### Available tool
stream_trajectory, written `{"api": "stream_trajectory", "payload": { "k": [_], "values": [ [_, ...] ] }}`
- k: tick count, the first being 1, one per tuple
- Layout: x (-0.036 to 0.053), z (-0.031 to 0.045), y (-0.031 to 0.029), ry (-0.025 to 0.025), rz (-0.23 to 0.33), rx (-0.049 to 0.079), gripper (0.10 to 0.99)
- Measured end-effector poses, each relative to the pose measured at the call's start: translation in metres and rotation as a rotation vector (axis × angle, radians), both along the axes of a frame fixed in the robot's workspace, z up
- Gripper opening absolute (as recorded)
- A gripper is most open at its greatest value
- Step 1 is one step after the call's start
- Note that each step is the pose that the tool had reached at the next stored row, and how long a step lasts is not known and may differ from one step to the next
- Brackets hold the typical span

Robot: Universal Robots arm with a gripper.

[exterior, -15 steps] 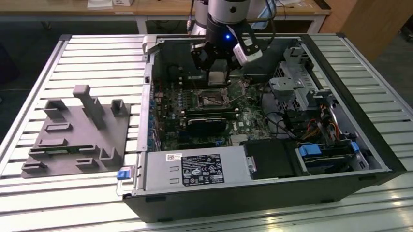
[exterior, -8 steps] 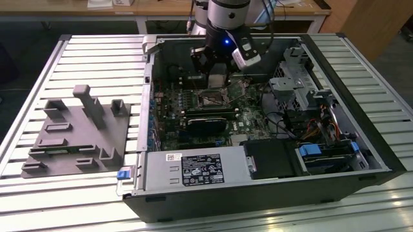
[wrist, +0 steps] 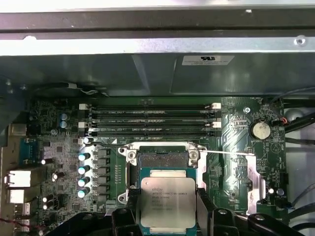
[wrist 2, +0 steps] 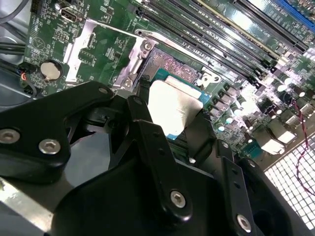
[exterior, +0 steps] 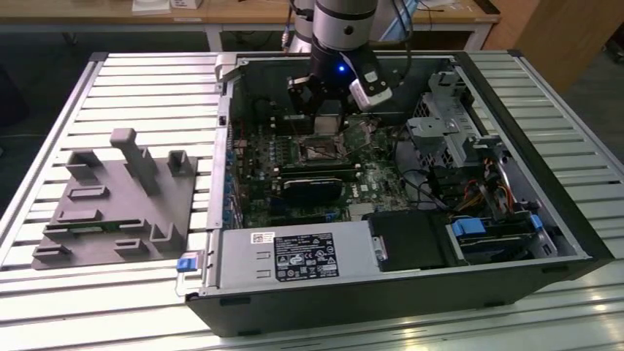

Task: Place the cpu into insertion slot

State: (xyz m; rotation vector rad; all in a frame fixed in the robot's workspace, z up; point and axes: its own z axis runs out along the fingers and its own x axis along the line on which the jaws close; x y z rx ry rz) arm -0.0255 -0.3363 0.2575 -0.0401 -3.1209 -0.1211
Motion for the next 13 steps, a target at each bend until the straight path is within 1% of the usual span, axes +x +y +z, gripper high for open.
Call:
{"api": "stream_trajectory", "payload": {
  "k": [6, 13],
  "values": [
    [0.0000, -0.0001, 0.0000, -0.0001, -0.004, 0.000, 0.537],
    [0.0000, -0.0010, 0.0000, 0.0000, -0.114, 0.000, 0.537]
  ]
}}
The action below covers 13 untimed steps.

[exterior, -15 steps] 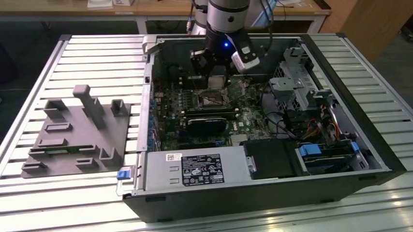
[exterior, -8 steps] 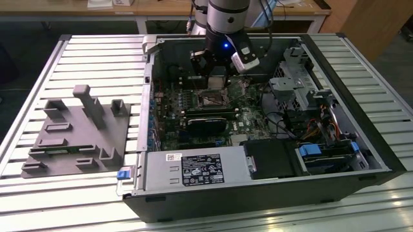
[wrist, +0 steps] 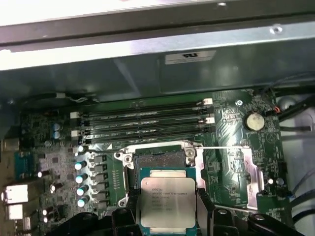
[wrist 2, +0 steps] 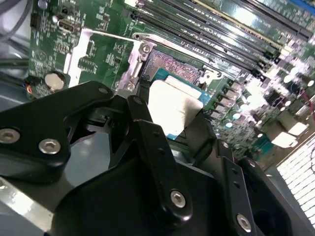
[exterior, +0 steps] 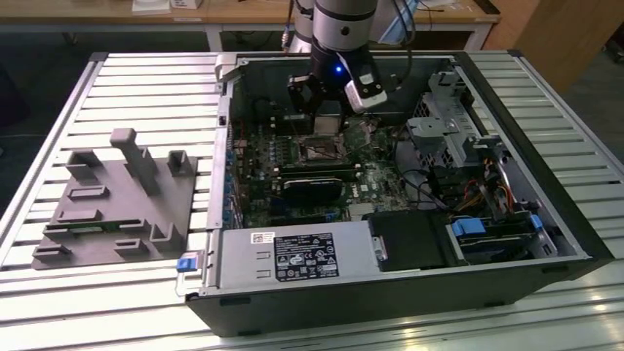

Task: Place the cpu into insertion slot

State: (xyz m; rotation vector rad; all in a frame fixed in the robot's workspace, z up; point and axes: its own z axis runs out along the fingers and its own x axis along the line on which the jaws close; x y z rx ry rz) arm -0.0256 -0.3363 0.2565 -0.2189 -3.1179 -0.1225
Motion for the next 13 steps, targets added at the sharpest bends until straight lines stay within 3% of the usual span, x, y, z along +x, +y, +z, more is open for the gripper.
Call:
{"api": "stream_trajectory", "payload": {
  "k": [13],
  "values": [
    [0.0000, -0.0015, 0.0000, -0.0001, -0.210, 0.000, 0.537]
  ]
}}
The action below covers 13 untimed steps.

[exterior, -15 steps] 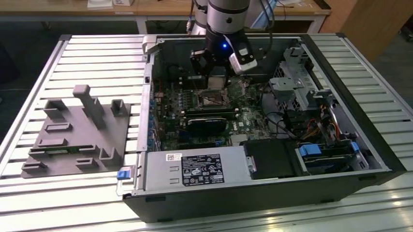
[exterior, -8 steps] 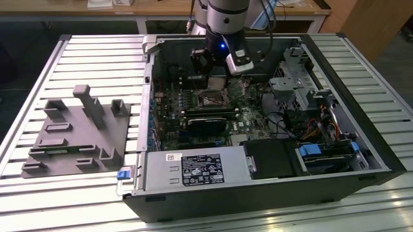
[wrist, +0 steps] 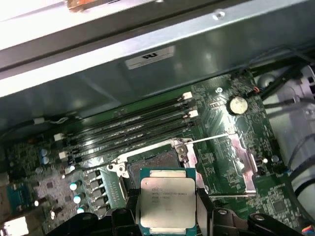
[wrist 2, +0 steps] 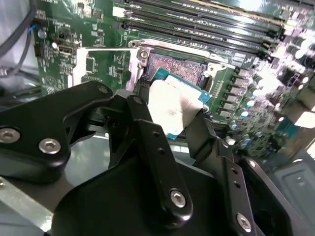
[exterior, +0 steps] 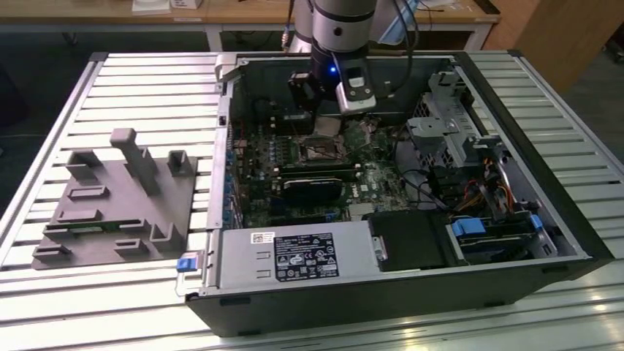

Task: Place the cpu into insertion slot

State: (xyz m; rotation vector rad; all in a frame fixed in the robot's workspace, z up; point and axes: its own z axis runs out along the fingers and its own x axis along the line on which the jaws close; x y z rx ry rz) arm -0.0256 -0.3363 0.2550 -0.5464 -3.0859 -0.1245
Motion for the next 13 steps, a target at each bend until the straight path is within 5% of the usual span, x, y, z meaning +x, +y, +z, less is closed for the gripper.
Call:
{"api": "stream_trajectory", "payload": {
  "k": [13],
  "values": [
    [0.0000, -0.0011, 0.0000, 0.0000, -0.200, 0.000, 0.537]
  ]
}}
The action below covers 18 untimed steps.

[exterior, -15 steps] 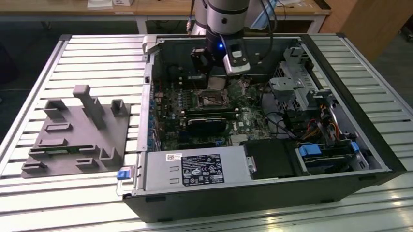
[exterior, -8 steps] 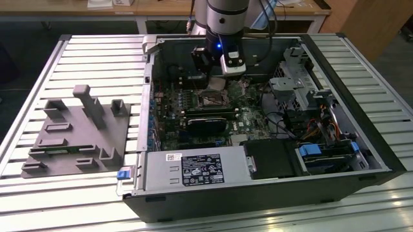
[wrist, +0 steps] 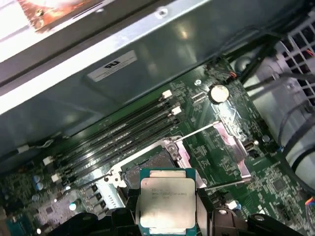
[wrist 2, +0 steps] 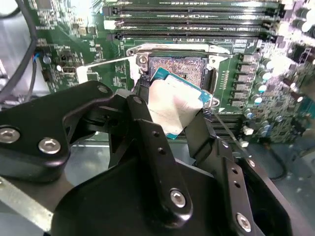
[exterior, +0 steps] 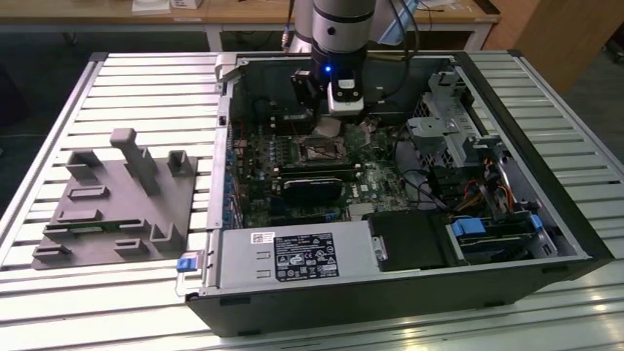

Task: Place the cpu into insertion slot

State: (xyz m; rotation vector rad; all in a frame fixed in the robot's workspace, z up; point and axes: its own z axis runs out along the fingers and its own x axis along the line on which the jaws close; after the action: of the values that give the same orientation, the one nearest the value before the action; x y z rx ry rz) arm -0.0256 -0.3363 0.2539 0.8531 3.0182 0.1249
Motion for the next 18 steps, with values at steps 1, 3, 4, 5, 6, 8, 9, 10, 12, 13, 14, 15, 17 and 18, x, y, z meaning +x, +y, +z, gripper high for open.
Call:
{"api": "stream_trajectory", "payload": {
  "k": [1, 3, 4, 5, 6, 8, 9, 10, 12, 13, 14, 15, 17, 18],
  "values": [
    [0.0000, -0.0001, 0.0000, 0.0000, -0.015, 0.000, 0.537],
    [0.0000, -0.0003, 0.0000, 0.0000, -0.045, 0.000, 0.537],
    [0.0000, -0.0004, 0.0000, 0.0000, -0.060, 0.000, 0.537],
    [0.0000, -0.0005, 0.0000, 0.0000, -0.076, 0.000, 0.537],
    [0.0000, -0.0006, 0.0000, 0.0000, -0.092, 0.000, 0.537],
    [0.0000, -0.0008, 0.0000, 0.0000, -0.125, 0.000, 0.537],
    [0.0000, -0.0009, 0.0000, -0.0001, -0.141, 0.000, 0.537],
    [0.0000, -0.0009, 0.0000, 0.0000, -0.158, 0.000, 0.537],
    [0.0000, -0.0012, 0.0000, 0.0000, -0.190, 0.000, 0.537],
    [0.0000, -0.0013, 0.0000, -0.0001, -0.207, 0.000, 0.537],
    [0.0000, -0.0014, 0.0000, 0.0000, -0.223, 0.000, 0.537],
    [0.0000, -0.0015, 0.0000, 0.0000, -0.240, 0.000, 0.537],
    [0.0000, -0.0017, 0.0000, 0.0000, -0.273, 0.000, 0.537],
    [0.0000, -0.0018, 0.0000, 0.0000, -0.290, 0.000, 0.537]
  ]
}}
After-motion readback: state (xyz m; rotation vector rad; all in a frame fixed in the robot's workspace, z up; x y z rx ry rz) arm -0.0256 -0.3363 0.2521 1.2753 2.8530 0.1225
